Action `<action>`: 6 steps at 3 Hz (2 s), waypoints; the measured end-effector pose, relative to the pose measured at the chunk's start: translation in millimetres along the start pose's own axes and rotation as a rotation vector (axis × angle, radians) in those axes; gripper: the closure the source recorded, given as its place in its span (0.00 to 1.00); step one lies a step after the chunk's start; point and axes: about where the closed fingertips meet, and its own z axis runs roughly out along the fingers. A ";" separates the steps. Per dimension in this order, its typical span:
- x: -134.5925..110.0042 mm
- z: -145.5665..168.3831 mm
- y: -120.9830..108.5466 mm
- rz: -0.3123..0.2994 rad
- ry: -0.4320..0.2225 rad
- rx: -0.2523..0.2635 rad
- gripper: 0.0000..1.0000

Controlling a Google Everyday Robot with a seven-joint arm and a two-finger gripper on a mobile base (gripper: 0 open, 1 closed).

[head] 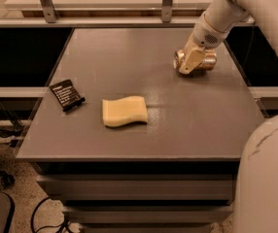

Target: Move orange can near sponge

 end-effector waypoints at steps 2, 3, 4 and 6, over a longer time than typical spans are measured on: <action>-44.2 -23.1 35.9 -0.172 -0.070 -0.052 1.00; -79.0 -28.5 79.1 -0.284 -0.150 -0.136 1.00; -79.0 -28.5 79.1 -0.284 -0.150 -0.136 1.00; -107.2 -14.2 92.6 -0.391 -0.178 -0.183 1.00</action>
Offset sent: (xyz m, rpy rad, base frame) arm -0.0703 0.0723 0.0559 0.0482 -0.0451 0.3312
